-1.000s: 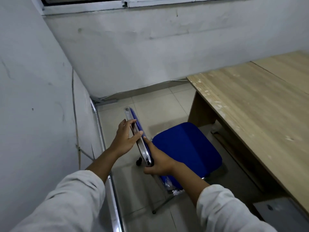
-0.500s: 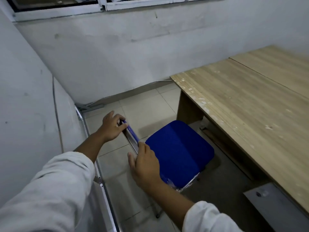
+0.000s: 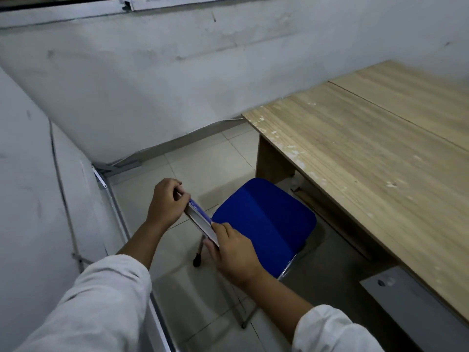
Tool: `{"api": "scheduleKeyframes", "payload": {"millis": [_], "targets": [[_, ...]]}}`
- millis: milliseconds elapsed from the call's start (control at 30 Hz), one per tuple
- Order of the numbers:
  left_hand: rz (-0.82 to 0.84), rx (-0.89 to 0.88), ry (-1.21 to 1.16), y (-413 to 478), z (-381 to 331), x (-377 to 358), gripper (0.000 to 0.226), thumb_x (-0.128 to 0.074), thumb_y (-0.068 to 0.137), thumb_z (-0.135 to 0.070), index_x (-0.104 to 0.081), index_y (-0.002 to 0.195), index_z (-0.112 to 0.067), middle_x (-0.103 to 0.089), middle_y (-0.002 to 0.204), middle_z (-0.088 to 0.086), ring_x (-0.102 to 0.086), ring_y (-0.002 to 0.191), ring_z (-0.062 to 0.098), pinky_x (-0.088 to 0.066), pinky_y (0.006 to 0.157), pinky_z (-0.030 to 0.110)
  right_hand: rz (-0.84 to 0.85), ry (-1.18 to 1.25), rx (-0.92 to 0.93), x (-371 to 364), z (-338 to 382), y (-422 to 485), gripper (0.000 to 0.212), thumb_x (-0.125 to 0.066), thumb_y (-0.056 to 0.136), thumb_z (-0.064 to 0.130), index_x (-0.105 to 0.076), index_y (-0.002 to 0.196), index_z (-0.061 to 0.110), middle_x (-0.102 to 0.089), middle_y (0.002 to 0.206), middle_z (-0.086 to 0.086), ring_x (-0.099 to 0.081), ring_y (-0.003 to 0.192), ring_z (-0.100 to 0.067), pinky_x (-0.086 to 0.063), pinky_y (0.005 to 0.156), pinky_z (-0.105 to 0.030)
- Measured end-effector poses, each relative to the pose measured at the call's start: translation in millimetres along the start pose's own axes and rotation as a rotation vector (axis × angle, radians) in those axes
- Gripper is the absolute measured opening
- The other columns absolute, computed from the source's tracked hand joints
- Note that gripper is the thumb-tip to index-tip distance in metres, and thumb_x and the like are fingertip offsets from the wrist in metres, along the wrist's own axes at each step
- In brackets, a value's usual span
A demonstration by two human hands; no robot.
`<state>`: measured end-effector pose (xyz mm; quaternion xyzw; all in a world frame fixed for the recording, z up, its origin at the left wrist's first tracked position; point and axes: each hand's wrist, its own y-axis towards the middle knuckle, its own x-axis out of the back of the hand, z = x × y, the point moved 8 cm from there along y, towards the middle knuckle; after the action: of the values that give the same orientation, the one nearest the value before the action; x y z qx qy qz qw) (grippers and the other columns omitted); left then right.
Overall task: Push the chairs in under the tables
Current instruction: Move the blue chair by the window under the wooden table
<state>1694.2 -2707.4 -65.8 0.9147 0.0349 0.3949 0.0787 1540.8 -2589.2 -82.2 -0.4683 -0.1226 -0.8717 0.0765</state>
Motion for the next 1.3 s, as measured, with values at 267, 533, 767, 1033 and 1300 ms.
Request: {"api": "scheduleKeyframes", "payload": {"millis": [267, 533, 767, 1033, 1300], "targets": [[-0.047, 0.022, 0.030, -8.1, -42.9, -35.5, 0.015, -0.065, 0.085, -0.022, -0.057, 0.083, -0.010, -0.054, 0.095, 0.002, -0.045, 0.100, 0.016, -0.038, 0.076, 0.024, 0.013, -0.032, 0.054, 49.1, -64.5, -5.5, 0.043, -0.042, 0.097, 0.044, -0.050, 0.129, 0.017, -0.061, 0.119, -0.001, -0.061, 0.091, -0.013, -0.048, 0.069, -0.023], [0.011, 0.252, -0.221, -8.2, -43.6, -69.0, 0.043, -0.071, 0.078, -0.036, -0.057, 0.113, -0.016, -0.051, 0.122, 0.006, -0.051, 0.113, 0.021, -0.052, 0.081, 0.030, 0.031, -0.167, -0.239, 86.6, -128.4, -15.4, 0.073, -0.050, 0.080, 0.070, -0.043, 0.138, 0.026, -0.064, 0.120, 0.007, -0.064, 0.098, -0.011, -0.049, 0.073, -0.023], [0.081, 0.446, -0.433, -0.5, -27.0, -90.5, 0.047, -0.066, 0.085, -0.031, -0.047, 0.124, -0.011, -0.053, 0.125, 0.013, -0.056, 0.093, 0.020, -0.044, 0.056, 0.020, -0.012, -0.071, -0.370, 82.0, -133.9, -16.2, 0.060, -0.048, 0.081, 0.070, -0.066, 0.110, 0.020, -0.066, 0.086, 0.007, -0.059, 0.068, -0.008, -0.044, 0.055, -0.023], [0.180, 0.327, -0.417, 41.5, -31.9, -104.5, 0.036, -0.065, 0.083, -0.022, -0.050, 0.115, -0.013, -0.059, 0.115, 0.011, -0.061, 0.089, 0.021, -0.056, 0.065, 0.030, -0.113, -0.093, -0.451, 80.4, -132.3, -9.3, 0.086, -0.029, 0.068, 0.085, -0.068, 0.108, 0.020, -0.065, 0.078, 0.008, -0.057, 0.062, -0.008, -0.046, 0.055, -0.028], [0.415, 0.152, -0.407, 93.4, -78.8, -156.3, 0.030, -0.066, 0.083, -0.027, -0.051, 0.107, -0.018, -0.056, 0.117, 0.009, -0.059, 0.091, 0.019, -0.045, 0.056, 0.020, -0.326, -0.141, -0.672, 93.5, -151.8, -18.1, 0.104, -0.012, 0.057, 0.097, -0.069, 0.101, 0.022, -0.068, 0.072, 0.003, -0.059, 0.058, -0.012, -0.047, 0.052, -0.034]]}}
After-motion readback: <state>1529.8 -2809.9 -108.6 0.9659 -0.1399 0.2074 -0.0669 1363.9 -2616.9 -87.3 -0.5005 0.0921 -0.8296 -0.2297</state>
